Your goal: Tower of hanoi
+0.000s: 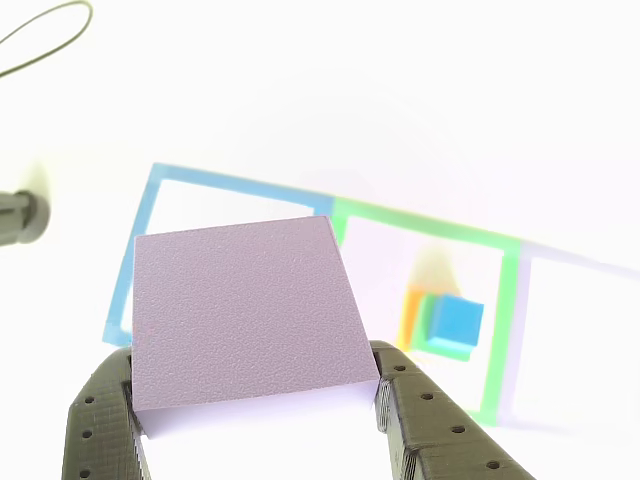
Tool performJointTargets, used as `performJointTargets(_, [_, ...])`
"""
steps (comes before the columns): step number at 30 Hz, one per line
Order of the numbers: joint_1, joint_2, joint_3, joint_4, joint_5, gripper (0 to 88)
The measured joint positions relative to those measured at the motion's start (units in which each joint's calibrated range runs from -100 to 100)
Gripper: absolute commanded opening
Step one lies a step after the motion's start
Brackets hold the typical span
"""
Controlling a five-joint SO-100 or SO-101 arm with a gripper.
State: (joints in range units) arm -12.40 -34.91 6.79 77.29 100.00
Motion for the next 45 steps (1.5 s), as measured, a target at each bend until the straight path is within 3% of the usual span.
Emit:
performJointTargets(10, [-3.11,1.60,44.73,-48.48,0.00,13.5])
performJointTargets(16, [-7.45,10.22,56.83,-73.19,0.00,13.3])
performJointTargets(22, [-8.35,22.12,58.83,-91.25,0.00,13.1])
performJointTargets(30, [-7.29,38.92,58.22,-109.95,0.00,12.8])
performJointTargets(45, [-6.79,49.73,56.92,-122.23,0.00,13.7])
